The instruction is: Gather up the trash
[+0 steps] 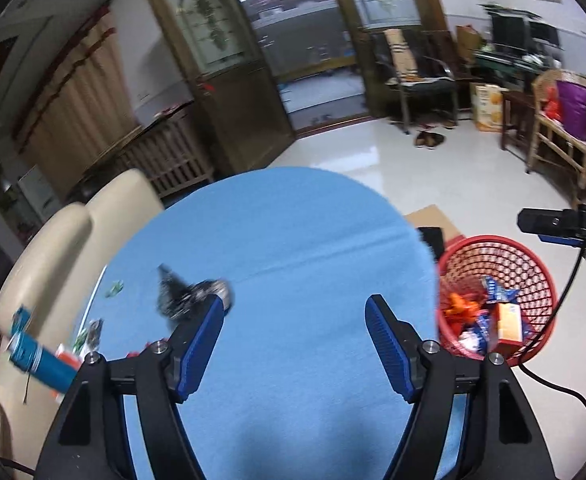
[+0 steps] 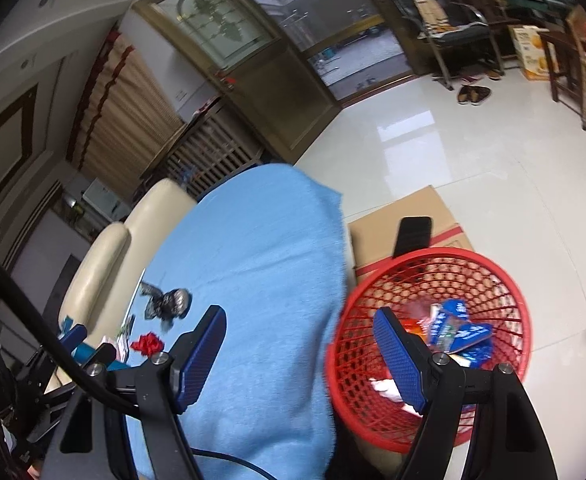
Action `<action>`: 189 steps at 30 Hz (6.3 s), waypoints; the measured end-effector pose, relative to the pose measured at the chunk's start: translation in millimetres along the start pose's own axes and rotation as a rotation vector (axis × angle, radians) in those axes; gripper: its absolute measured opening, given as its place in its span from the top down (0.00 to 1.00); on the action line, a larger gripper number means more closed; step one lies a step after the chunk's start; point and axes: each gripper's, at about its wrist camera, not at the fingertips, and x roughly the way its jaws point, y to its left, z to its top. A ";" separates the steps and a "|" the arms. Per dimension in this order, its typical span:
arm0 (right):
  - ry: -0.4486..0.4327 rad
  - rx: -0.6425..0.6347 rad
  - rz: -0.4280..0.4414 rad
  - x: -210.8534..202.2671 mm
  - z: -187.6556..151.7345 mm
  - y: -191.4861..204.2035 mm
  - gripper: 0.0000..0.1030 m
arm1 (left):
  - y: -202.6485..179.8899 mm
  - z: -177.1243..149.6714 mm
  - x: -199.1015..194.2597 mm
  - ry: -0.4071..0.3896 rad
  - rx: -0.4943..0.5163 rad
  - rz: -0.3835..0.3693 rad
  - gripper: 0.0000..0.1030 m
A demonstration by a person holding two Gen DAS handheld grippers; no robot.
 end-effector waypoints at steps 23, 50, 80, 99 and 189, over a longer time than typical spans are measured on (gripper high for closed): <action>0.145 -0.300 0.090 58.5 -39.6 149.9 0.23 | 115.2 -69.7 -6.5 0.068 -0.241 0.154 0.28; 0.211 -0.478 0.124 122.4 -55.4 229.3 0.23 | 189.3 -131.6 31.5 0.204 -0.423 0.173 0.28; 0.437 -0.797 0.037 381.1 -42.2 304.6 0.41 | 263.0 -117.5 149.3 0.387 -0.692 0.006 0.28; 0.380 -0.520 0.132 275.1 0.4 219.3 0.64 | 243.1 -116.2 222.8 0.440 -0.713 -0.073 0.50; -0.117 -0.287 0.074 -78.6 14.8 30.2 0.65 | -13.3 36.9 -48.5 -0.094 0.113 -0.030 0.53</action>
